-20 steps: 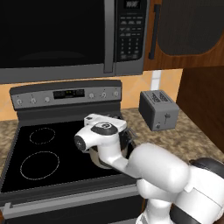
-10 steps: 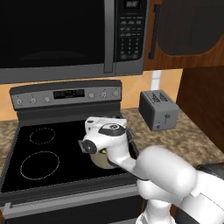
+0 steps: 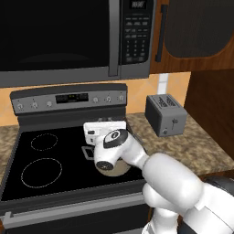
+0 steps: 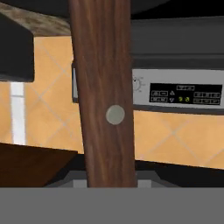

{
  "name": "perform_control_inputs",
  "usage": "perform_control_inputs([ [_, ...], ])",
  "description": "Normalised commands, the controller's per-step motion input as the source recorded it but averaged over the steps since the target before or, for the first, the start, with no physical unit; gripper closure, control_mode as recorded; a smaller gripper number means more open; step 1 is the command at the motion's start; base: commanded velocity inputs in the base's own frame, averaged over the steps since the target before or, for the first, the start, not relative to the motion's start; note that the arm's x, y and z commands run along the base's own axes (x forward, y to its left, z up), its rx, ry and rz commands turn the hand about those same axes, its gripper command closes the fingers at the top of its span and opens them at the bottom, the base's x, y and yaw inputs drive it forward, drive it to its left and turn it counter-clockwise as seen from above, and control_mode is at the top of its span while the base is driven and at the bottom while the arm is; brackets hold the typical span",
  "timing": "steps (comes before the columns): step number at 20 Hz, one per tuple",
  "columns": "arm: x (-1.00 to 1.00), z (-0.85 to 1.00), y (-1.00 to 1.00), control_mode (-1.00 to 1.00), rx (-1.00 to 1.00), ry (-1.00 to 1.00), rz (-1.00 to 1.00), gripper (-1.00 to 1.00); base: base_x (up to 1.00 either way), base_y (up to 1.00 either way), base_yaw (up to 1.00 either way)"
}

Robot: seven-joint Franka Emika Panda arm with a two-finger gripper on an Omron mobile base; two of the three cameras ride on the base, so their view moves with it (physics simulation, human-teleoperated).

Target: Put the lemon and bell pepper in the pot. Retrieve the spatula and lightly stir the vegetables in the pot.

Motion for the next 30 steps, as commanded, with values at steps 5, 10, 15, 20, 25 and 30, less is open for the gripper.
perform_control_inputs([
  [5,-0.03,0.0,0.03,-1.0,0.0,-0.25,0.24,1.0,0.0,0.0,0.0],
  [10,-0.33,0.13,0.02,-1.0,0.03,0.06,0.11,1.0,0.0,0.0,0.0],
  [15,-0.23,0.58,0.13,-1.0,0.11,0.19,0.07,1.0,0.0,0.0,0.0],
  [20,0.0,0.35,0.05,-1.0,0.04,0.22,0.05,1.0,0.0,0.0,0.0],
  [25,0.0,-0.28,0.0,-1.0,-0.01,0.29,0.03,1.0,0.0,0.0,0.0],
  [30,0.0,-0.35,0.0,-1.0,-0.05,0.19,0.07,1.0,0.0,0.0,0.0],
])
